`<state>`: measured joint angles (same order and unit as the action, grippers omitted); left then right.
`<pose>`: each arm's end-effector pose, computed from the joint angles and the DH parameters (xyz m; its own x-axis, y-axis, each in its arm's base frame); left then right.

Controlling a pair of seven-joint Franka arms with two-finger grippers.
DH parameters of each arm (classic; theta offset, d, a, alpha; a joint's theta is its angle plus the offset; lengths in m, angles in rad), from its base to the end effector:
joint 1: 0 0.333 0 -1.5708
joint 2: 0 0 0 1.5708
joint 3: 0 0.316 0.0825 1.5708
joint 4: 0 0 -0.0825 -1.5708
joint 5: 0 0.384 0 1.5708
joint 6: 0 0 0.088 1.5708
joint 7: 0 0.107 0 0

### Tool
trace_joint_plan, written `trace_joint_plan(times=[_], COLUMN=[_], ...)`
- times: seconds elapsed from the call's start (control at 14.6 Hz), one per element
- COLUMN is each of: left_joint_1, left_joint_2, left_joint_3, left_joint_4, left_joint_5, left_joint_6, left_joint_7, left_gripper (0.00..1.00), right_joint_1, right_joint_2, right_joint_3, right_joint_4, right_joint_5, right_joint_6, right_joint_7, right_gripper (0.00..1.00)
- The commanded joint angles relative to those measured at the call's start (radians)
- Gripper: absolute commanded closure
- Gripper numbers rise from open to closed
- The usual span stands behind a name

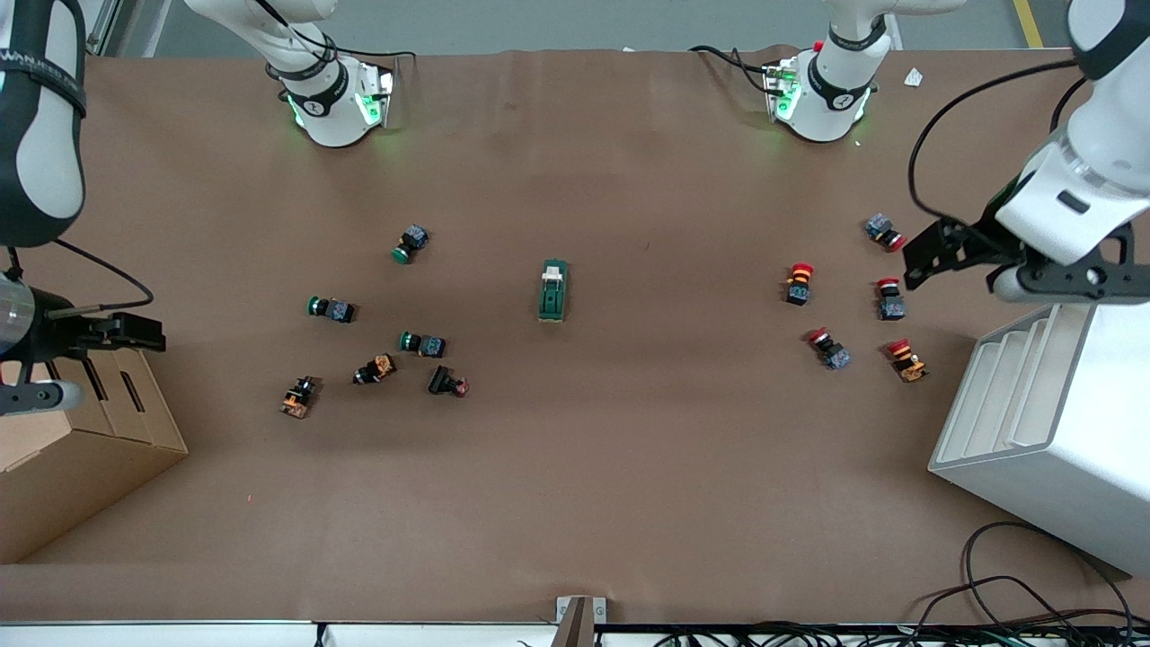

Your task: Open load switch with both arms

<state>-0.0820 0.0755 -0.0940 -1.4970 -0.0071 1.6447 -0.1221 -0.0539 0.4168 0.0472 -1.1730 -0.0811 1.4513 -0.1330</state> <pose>0.5768 -0.1011 0.6235 0.9962 -0.0522 0.0702 -0.0539 -0.9983 0.0229 0.6610 -0.0206 0.5460 0.9828 0.1148 -0.1444 0.1222 -0.9916 0.0432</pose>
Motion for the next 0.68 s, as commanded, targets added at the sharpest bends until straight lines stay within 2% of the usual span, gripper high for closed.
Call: trace_joint_plan(times=[0.0, 0.27, 0.61], left_joint_1=[0.037, 0.039, 0.037], left_joint_2=[-0.158, -0.243, -0.257], left_joint_3=[-0.001, -0.003, -0.013], left_joint_4=[-0.178, -0.239, -0.255], left_joint_5=[-0.017, -0.016, -0.014], left_joint_6=[0.014, -0.008, -0.020], left_joint_7=[0.059, 0.044, 0.042], left_gripper=[0.00, 0.00, 0.00], right_joint_1=[-0.003, -0.014, -0.014], right_joint_2=[-0.027, -0.162, -0.196], right_joint_3=[0.014, 0.005, 0.002], right_joint_4=[-0.011, -0.011, -0.013], right_joint_5=[-0.011, -0.005, 0.007], right_joint_6=[-0.098, -0.222, -0.304], right_joint_7=[0.006, 0.000, 0.010], right_gripper=[0.00, 0.00, 0.00])
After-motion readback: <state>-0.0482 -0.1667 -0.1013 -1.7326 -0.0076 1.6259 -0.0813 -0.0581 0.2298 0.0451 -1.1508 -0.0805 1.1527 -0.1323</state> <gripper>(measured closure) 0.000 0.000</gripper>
